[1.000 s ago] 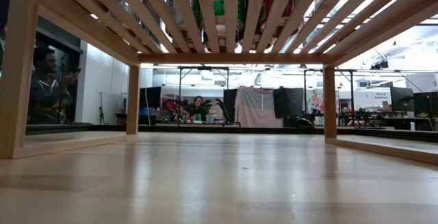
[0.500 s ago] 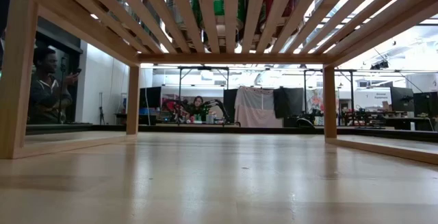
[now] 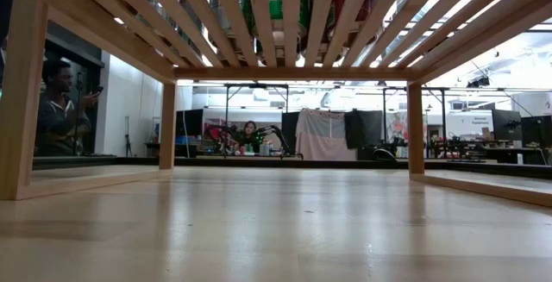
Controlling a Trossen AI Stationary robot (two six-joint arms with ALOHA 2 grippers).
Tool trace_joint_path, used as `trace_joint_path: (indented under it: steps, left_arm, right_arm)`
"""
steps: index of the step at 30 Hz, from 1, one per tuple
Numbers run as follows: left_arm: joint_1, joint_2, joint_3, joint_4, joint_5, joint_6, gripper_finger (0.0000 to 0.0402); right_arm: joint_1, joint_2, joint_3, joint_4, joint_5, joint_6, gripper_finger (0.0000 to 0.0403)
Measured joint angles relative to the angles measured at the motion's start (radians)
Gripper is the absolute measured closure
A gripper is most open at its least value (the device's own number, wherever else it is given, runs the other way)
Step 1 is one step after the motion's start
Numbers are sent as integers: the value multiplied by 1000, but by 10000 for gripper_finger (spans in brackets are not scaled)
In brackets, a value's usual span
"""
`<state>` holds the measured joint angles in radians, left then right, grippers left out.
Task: Place canned beverage on shelf
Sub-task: Put the pink white soda can on the shelf
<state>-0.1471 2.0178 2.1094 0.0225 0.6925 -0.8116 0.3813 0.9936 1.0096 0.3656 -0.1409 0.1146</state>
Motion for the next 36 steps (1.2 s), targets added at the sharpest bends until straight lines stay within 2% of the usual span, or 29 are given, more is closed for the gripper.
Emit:
trace_joint_path:
  steps: [5,9,14,19,21,23,26,29,31,33,36]
  left_arm:
    - [9,0,0,-7,16,20,128]
    - [31,-1,3,-25,51,39,128]
    - [57,-7,3,-107,130,82,128]
    - [70,-62,2,-276,93,231,128]
    - [74,-98,2,-388,18,318,128]
    - [74,-134,2,-490,-120,411,128]
    - [65,-188,2,-620,-418,526,128]
    - [48,-226,2,-669,-736,576,128]
    - [38,-235,2,-677,-883,591,128]
    - [35,-235,2,-670,-943,604,128]
    - [26,-231,0,-670,-924,604,128]
  right_arm:
    - [-2,0,0,7,-2,-15,67]
    - [-4,-3,-3,27,-1,-2,31]
    - [-5,-71,-1,13,59,1,21]
    - [-4,-168,-1,-93,208,3,19]
    - [-3,-199,-1,-130,301,17,19]
    - [-3,-208,-1,-170,390,53,19]
    - [-3,-188,0,-230,486,99,18]
    - [-3,-146,-1,-249,537,118,18]
    - [-3,-116,-2,-234,566,118,18]
    - [-3,-93,-2,-220,600,120,18]
    - [-10,-57,-2,-182,618,113,18]
